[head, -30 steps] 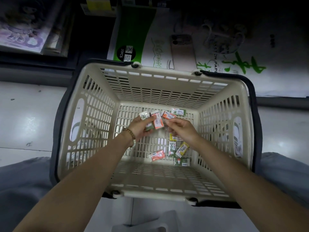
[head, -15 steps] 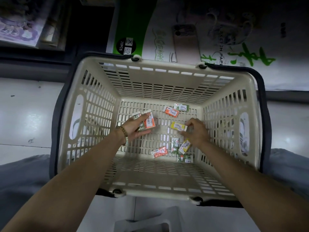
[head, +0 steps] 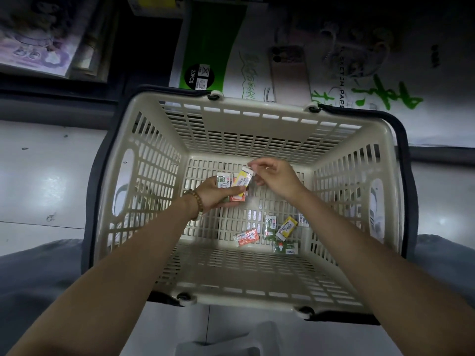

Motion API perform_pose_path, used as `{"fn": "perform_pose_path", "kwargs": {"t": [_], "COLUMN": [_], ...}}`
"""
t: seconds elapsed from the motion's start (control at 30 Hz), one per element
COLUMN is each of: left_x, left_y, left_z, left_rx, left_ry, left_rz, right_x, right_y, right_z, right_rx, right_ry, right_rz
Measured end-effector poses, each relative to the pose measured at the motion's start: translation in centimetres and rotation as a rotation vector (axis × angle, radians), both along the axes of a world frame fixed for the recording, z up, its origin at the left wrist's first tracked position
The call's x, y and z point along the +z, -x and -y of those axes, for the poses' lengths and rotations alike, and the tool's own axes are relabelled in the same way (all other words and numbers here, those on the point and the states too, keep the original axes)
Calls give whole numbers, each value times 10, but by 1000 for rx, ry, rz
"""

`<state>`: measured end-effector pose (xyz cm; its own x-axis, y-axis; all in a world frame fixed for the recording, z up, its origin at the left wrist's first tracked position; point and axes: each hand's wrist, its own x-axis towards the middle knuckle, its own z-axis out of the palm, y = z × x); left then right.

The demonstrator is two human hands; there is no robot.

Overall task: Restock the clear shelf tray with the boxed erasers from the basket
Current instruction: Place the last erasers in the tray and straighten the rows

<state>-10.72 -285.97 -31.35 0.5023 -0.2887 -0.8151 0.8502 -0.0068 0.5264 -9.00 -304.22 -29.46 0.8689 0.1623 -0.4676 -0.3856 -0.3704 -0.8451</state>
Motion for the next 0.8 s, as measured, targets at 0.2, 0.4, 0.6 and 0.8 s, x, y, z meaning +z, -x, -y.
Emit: {"fn": "perform_pose_path", "kwargs": {"t": [0.2, 0.4, 0.6, 0.8], "left_x": [-9, 12, 53, 109], "left_y": [-2, -1, 3, 13], "left_z": [-13, -22, -19, -11], "left_rx": [119, 298, 423, 350], "left_ry": [-25, 7, 31, 110], "left_rz": [-12, -33, 63, 264], "right_x": [-51, -37, 40, 105], "right_y": [0, 2, 17, 31], "right_z": [14, 1, -27, -45], "right_rx": [133, -146, -337, -270], "right_ry": [618, 282, -489, -274], "right_rz": [8, -31, -195, -54]}}
